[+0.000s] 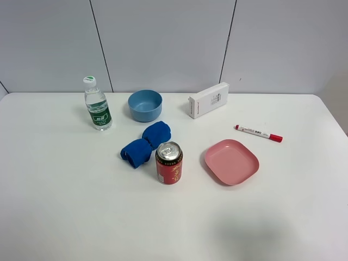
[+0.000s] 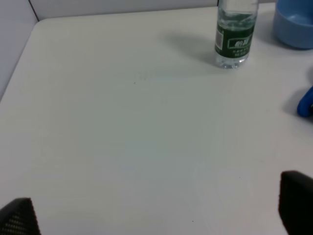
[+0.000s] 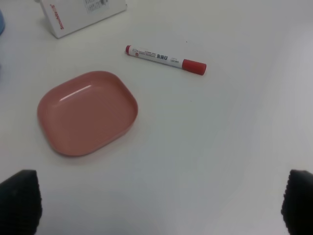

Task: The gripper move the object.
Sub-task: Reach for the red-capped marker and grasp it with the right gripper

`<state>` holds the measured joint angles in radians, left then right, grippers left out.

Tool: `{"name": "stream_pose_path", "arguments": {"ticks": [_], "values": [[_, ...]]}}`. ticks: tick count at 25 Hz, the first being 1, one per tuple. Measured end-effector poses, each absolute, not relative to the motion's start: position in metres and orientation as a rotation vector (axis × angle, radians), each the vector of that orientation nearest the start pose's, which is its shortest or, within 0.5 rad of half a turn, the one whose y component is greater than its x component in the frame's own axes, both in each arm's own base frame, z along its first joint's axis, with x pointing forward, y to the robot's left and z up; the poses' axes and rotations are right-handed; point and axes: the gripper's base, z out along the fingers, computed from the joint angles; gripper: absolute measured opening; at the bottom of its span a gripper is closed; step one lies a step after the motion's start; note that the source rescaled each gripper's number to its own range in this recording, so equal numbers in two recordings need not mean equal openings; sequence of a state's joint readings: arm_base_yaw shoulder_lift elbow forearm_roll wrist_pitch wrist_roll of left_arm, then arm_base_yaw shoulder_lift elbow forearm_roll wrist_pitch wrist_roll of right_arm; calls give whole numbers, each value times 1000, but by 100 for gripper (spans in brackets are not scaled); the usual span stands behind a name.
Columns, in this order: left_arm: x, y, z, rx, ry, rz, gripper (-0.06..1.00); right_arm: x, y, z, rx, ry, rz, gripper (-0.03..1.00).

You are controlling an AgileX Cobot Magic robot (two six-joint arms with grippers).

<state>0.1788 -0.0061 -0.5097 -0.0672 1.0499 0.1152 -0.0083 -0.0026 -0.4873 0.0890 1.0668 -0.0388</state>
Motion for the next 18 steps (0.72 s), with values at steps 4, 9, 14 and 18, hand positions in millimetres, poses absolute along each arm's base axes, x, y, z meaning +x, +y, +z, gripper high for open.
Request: {"name": "stream_pose_path", "arguments": {"ticks": [4,9,14,18], "values": [[-6,-6,281,-61,2017,107,100,-4,7,274,-35,2058,80,100],[-6,-6,281,-61,2017,107,100,-4,7,274,-35,2058,80,100],[-6,-6,281,-61,2017,107,100,-4,7,274,-34,2058,80,100],[-6,-6,281,-61,2017,107,100,-4,7,274,-34,2058,80,100]]}}
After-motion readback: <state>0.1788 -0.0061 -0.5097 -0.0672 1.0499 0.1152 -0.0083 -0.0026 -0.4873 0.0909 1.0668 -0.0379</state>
